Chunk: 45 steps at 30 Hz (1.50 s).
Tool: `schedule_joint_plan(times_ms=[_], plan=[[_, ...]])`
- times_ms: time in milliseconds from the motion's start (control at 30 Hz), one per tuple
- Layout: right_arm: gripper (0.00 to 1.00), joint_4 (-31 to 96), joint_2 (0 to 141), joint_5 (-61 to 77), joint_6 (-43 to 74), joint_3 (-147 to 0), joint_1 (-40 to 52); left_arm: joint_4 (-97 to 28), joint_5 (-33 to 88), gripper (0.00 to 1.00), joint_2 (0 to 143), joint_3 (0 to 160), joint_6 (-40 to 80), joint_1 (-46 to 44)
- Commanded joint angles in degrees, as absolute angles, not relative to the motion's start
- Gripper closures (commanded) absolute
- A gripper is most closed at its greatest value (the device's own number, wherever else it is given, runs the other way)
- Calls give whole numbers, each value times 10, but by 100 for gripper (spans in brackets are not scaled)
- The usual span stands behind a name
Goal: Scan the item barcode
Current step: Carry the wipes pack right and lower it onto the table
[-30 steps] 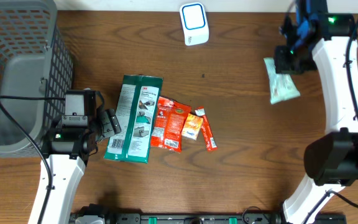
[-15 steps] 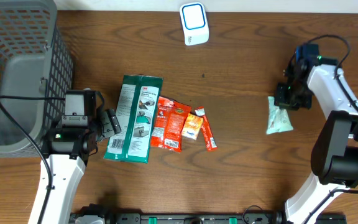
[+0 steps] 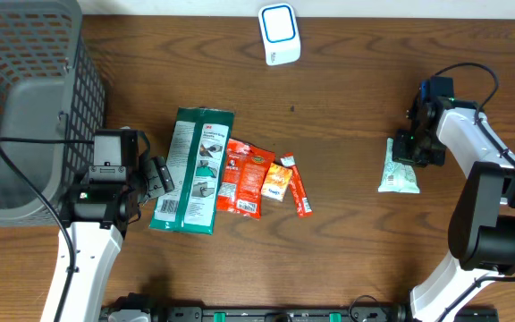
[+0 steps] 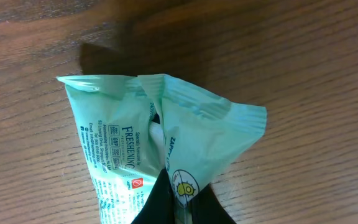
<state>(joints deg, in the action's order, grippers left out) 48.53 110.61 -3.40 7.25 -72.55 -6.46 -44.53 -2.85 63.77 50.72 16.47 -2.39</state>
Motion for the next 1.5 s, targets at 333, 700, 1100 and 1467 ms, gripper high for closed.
schedule_joint_plan(times_ms=[333, 700, 1100, 1467], plan=[[34, 482, 1124, -92, 96, -700, -68, -445, -25, 15, 640, 515, 164, -22], [8, 477, 1124, -112, 95, -701, -68, -445, -25, 15, 640, 515, 164, -22], [15, 597, 1103, 47, 74, -814, -61, -445, -25, 15, 640, 515, 164, -22], [31, 579, 1103, 100, 72, -777, -21, -443, -25, 15, 640, 515, 164, -22]])
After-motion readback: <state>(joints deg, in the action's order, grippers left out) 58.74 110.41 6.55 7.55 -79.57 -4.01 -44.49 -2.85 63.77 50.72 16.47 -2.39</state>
